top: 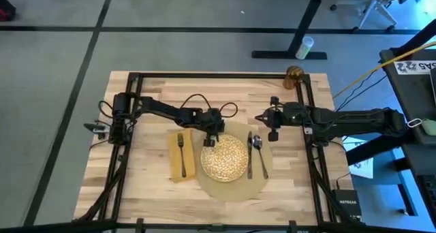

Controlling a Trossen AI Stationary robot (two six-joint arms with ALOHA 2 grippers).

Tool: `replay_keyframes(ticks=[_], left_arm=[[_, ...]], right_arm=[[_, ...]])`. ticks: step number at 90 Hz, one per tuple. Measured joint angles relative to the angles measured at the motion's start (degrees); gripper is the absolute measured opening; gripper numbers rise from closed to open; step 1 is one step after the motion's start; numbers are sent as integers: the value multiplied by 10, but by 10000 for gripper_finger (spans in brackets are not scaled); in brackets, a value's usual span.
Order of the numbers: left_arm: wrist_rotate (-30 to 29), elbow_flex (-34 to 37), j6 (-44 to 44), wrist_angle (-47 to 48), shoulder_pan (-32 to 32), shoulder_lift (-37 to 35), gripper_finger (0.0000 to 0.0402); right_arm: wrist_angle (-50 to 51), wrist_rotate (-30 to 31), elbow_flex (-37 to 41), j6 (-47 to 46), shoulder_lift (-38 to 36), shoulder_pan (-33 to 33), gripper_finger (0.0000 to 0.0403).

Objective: Set table place
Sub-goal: Adjust the yellow placemat and yellow table napkin

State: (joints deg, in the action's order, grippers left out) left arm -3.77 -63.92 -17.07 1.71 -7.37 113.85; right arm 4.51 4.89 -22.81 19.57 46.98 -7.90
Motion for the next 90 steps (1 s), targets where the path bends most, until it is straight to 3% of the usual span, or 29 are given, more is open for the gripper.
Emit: replay_keyframes(ticks=[62,90], left_arm=[[-5,2,1,-23,-47,-2,0],[-7,-36,17,99,-24,-80,0]], right_arm=[[0,0,0,0,0,0,0],[3,0,0,0,0,0,0]])
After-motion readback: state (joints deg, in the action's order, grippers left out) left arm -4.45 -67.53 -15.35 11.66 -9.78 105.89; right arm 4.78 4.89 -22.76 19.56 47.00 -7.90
